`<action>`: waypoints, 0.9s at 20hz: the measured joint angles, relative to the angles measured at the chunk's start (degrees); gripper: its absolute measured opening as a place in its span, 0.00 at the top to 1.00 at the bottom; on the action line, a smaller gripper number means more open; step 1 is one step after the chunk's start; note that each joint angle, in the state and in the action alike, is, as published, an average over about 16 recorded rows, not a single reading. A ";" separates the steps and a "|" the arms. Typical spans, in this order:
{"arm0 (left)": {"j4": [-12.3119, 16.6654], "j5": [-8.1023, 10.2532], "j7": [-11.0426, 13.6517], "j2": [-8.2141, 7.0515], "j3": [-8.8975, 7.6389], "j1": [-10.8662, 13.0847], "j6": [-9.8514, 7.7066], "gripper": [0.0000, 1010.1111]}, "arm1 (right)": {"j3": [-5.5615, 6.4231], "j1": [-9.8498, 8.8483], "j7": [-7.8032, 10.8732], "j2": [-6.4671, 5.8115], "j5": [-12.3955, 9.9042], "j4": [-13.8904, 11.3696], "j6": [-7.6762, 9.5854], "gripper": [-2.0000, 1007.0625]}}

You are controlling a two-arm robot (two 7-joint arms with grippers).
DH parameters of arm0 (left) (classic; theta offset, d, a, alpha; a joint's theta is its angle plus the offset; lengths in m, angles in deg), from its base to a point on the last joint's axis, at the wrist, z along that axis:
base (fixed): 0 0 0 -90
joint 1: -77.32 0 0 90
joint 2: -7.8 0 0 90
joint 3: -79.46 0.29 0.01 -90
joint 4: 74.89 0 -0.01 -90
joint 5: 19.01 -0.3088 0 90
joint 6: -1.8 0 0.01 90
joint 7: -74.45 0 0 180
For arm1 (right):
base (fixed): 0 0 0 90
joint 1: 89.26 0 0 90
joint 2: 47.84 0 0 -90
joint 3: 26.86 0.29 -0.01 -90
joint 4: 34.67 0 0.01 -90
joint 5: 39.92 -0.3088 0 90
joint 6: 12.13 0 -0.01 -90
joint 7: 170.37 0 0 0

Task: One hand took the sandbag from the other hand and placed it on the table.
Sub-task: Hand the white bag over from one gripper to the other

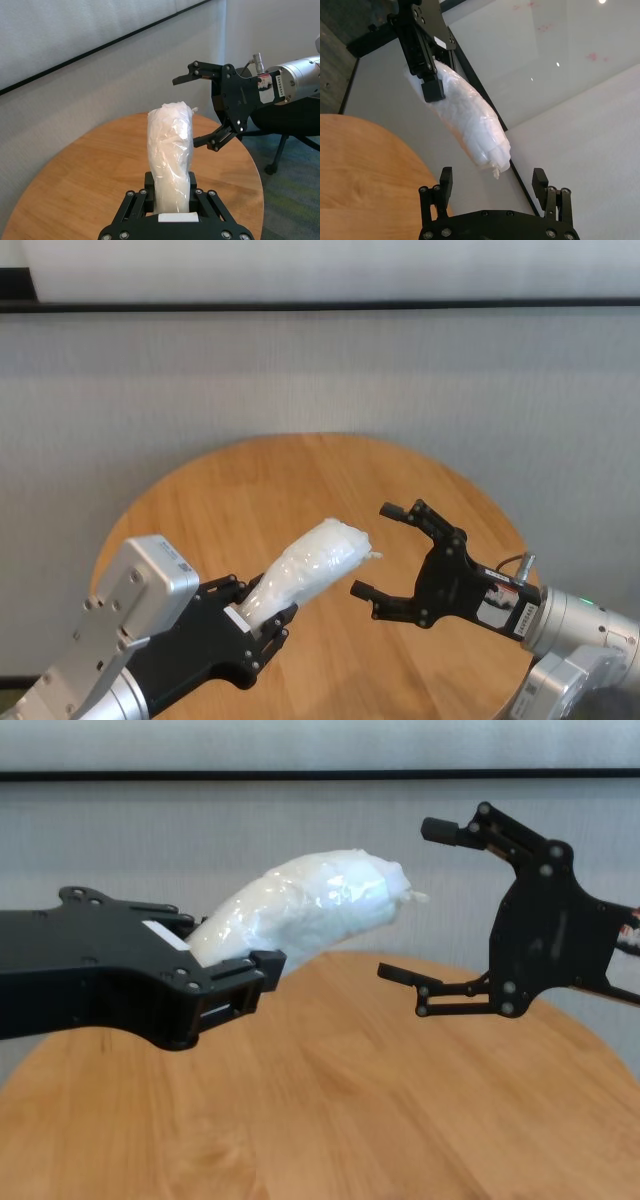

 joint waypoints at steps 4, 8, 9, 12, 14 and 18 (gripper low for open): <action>0.00 0.00 0.00 0.00 0.00 0.00 0.00 0.62 | -0.64 0.41 -0.42 -0.34 0.68 0.18 -0.72 0.01; 0.00 0.00 0.00 0.00 0.00 0.00 0.00 0.62 | -1.17 0.78 -0.95 -0.74 1.23 0.25 -1.21 0.01; 0.00 0.00 0.00 0.00 0.00 0.00 0.00 0.62 | -1.27 0.84 -1.10 -0.83 1.36 0.27 -1.32 0.01; 0.00 0.00 0.00 0.00 0.00 0.00 0.00 0.62 | -1.57 1.00 -1.55 -1.11 1.72 0.30 -1.62 0.01; 0.00 0.00 0.00 0.00 0.00 0.00 0.00 0.62 | -1.77 1.09 -1.84 -1.32 1.92 0.31 -1.79 0.01; 0.00 0.00 0.00 0.00 0.00 0.00 0.00 0.62 | -2.23 1.25 -2.31 -1.73 2.20 0.31 -2.02 0.01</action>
